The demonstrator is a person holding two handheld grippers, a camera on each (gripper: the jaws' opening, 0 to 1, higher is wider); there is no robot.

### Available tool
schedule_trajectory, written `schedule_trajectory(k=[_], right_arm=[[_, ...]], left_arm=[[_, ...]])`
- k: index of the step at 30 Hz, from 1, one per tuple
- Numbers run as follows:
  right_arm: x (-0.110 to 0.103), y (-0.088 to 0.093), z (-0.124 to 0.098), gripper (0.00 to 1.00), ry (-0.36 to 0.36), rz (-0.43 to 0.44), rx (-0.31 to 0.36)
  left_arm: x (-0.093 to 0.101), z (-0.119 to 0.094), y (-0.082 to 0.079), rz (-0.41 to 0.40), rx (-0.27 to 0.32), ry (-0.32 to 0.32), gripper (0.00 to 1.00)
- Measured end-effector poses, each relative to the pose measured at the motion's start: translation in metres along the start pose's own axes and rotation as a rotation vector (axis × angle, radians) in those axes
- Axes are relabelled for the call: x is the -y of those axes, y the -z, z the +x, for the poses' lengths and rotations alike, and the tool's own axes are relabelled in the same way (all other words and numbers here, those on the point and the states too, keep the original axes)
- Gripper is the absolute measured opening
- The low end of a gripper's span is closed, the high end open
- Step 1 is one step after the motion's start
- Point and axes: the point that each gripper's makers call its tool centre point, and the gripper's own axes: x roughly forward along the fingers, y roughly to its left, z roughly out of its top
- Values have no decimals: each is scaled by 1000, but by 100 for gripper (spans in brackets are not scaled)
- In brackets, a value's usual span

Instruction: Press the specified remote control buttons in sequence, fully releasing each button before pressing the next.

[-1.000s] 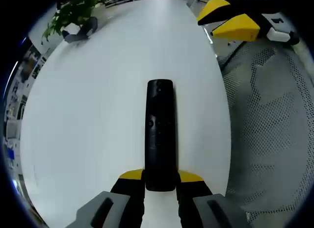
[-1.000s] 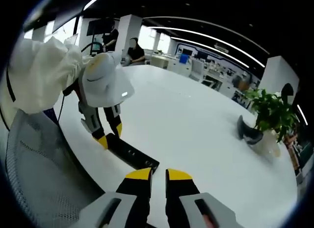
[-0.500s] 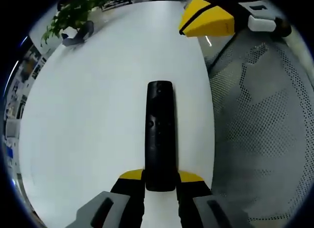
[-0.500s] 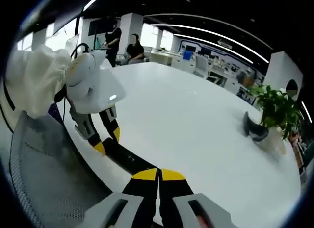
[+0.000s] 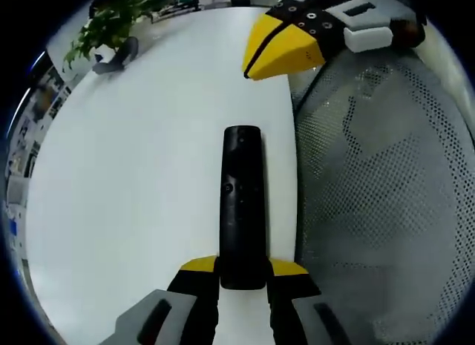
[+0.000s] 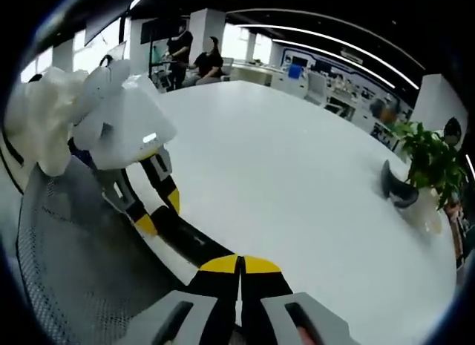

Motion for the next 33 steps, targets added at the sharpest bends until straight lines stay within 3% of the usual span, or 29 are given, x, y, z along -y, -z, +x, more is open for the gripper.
schedule_trajectory(k=[7,11,14,17,22,29,33], right_arm=[[-7,8,3,0,-55,72,-56],[-13,27,9,0,-99,155,-184],[-19,35,11,0,-142,222,-240],[-18,36,12,0,-138,219,-242],[-19,46,16,0,-151,255,-315],[-16,42,18,0,-174,298,-308],[-13,41,18,0,-207,410,-304]], left_arm=[[8,0,0,14,-4,-7,24],[12,0,1,20,-3,3,24],[14,1,1,25,-6,0,24],[15,1,0,17,1,-2,24],[18,0,0,7,10,-2,24],[19,1,0,8,15,-6,24],[19,1,0,12,23,-5,24]])
